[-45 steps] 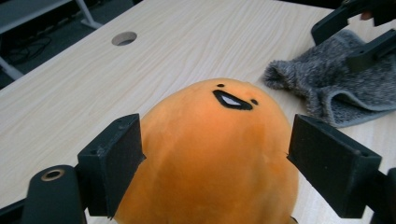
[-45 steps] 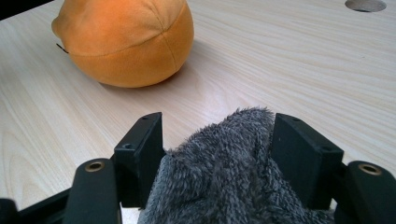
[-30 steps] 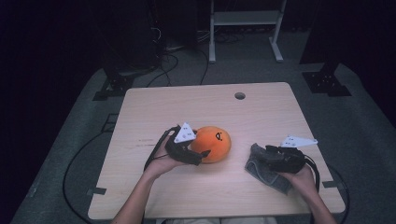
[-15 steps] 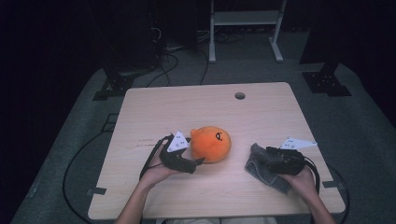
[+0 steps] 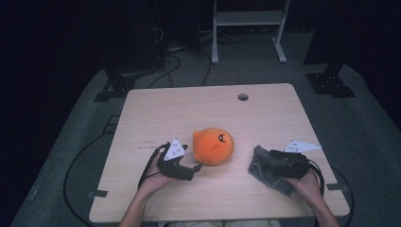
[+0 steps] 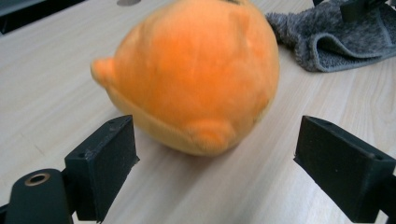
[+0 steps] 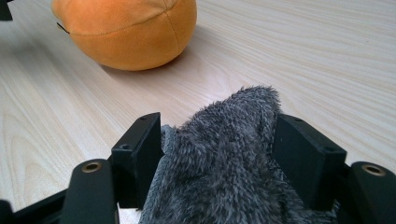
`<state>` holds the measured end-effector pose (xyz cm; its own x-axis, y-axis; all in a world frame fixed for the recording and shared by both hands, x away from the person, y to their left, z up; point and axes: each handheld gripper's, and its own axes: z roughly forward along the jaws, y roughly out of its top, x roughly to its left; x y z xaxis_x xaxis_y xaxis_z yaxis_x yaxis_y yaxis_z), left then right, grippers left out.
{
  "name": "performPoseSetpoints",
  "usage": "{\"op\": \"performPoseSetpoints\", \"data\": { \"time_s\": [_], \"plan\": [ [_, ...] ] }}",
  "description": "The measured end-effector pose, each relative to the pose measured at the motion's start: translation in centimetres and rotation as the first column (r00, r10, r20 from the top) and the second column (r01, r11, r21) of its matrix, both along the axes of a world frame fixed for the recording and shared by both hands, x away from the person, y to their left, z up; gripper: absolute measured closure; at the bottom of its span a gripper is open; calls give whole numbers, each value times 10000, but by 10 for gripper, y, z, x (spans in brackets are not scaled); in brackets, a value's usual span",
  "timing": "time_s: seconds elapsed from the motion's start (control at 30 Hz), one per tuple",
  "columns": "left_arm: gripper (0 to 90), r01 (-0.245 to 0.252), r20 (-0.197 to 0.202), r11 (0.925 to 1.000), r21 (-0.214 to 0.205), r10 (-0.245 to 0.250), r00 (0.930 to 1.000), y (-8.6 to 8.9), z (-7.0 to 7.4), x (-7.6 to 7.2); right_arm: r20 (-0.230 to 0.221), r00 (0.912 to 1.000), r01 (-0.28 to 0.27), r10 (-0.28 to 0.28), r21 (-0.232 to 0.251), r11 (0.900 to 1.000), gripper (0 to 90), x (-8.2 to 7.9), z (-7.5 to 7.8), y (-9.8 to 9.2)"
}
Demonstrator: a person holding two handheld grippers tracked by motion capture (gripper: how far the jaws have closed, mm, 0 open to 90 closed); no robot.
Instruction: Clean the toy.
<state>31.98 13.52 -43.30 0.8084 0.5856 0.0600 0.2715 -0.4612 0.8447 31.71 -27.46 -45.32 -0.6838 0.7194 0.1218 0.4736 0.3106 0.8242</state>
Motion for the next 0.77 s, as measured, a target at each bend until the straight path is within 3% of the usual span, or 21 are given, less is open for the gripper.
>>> {"op": "performPoseSetpoints", "data": {
  "time_s": [0.17, 0.37, 0.5, 0.57, 0.67, 0.77],
  "plan": [
    [115, -325, -104, 9995, 18, 325, 9994, 9, -10, -5, -69, 10000, -7, 7, -78, 10000, 316, 0, -1, 1],
    [91, -999, -362, 9946, -274, 989, 9944, 18, -18, -8, -71, 10000, -15, 14, -124, 9999, 316, 0, -1, 2],
    [87, -1632, -410, 9836, -767, 1604, 9862, 25, -21, -13, -82, 10000, -50, 50, -78, 10000, 316, 0, -1, 2],
    [87, -1848, -299, 9798, -759, 1831, 9826, 29, -23, -16, -106, 9999, -73, 72, -93, 9999, 316, 1, -2, 3],
    [87, -2315, -289, 9661, -1141, 2297, 9728, 32, -28, -19, -96, 9999, -114, 113, -46, 9999, 316, 0, -1, 4],
    [86, -2355, -187, 9670, -970, 2348, 9719, 28, -31, -20, -55, 9999, -159, 159, 25, 9999, 316, -1, -1, 6]
  ]
}}
